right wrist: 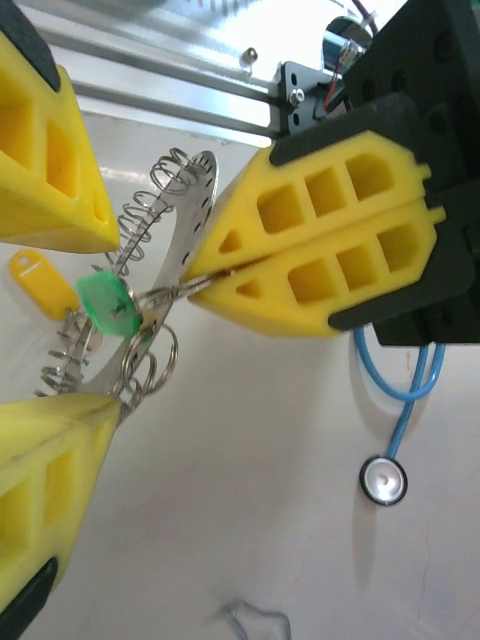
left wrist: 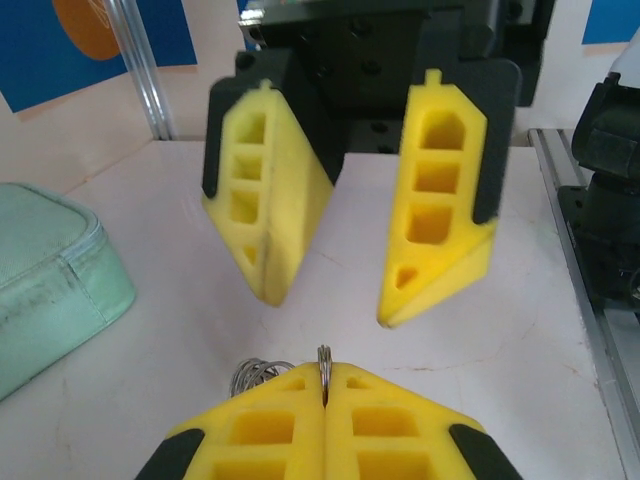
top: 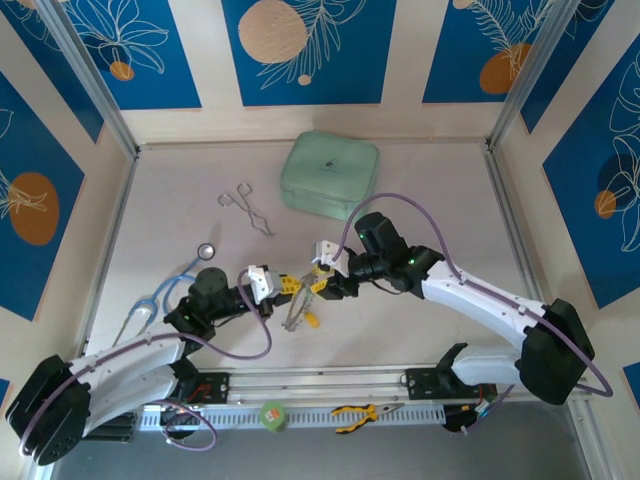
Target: Put the keys on the keyring
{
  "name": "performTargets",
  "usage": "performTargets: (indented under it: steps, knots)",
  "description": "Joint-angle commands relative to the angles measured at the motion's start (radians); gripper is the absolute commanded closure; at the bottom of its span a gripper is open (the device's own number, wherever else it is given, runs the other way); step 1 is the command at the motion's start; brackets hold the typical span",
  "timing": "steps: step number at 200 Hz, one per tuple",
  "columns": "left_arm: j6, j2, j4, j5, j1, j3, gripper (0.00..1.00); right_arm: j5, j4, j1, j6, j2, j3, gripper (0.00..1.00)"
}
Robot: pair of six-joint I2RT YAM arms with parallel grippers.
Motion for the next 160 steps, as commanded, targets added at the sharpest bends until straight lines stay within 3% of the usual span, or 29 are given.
performTargets:
  steps: [1, 90, 160]
  knots:
    - [-0.060, 0.015, 0.157, 0.002, -0.006, -0.005, 1.00, -0.079, 0.141, -0.001, 0.069, 0.000, -0.031, 0.59]
    - [-0.061, 0.019, 0.165, 0.013, -0.006, -0.005, 1.00, -0.084, 0.137, -0.005, 0.056, 0.032, -0.033, 0.74]
    - [-0.042, 0.010, 0.140, 0.013, -0.006, -0.002, 1.00, -0.057, 0.045, -0.030, 0.013, -0.008, -0.034, 0.75]
